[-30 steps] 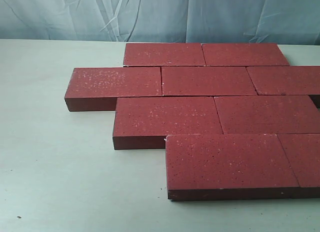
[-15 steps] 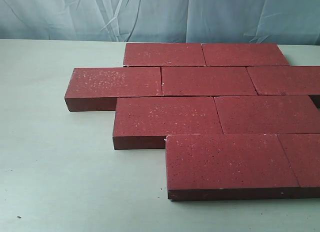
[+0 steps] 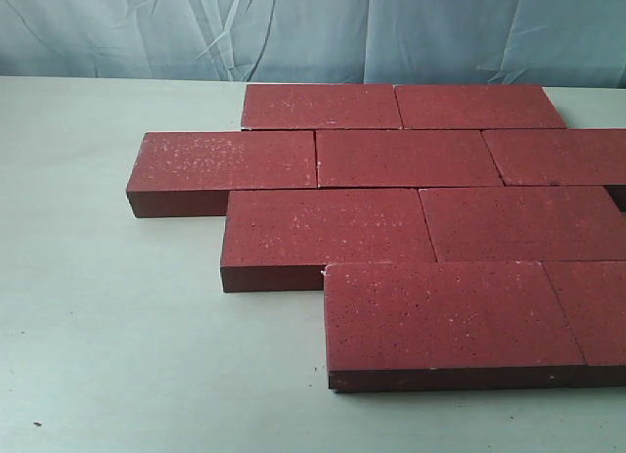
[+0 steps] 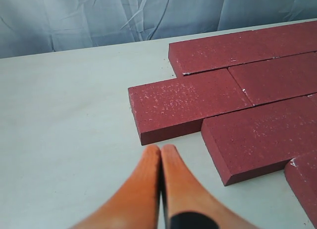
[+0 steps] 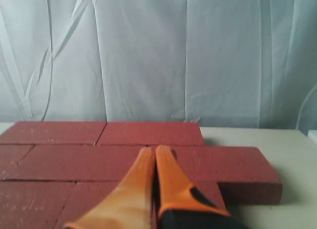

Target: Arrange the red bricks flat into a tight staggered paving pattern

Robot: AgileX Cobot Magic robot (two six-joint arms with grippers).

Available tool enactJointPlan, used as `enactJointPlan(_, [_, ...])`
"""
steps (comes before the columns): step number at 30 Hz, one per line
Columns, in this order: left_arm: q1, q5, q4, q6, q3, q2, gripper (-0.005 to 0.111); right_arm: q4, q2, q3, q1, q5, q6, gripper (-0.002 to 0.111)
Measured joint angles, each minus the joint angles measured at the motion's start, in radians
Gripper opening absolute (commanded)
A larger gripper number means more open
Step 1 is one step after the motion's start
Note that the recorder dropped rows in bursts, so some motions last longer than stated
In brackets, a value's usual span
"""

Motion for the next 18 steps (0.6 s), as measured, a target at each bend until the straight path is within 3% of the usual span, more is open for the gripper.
enactJointPlan(5, [0.0,0.0,0.0,0.0,0.0,0.0,0.0,0.0,-0.008,0.091,0.0,-0.002,0.0,-0.001])
enactJointPlan(14, [0.0,0.0,0.0,0.0,0.0,0.0,0.0,0.0,-0.018,0.099,-0.003,0.131,0.0,-0.001])
enactJointPlan(18, [0.0,0.0,0.0,0.0,0.0,0.0,0.0,0.0,-0.018,0.099,-0.052,0.139,0.0,-0.001])
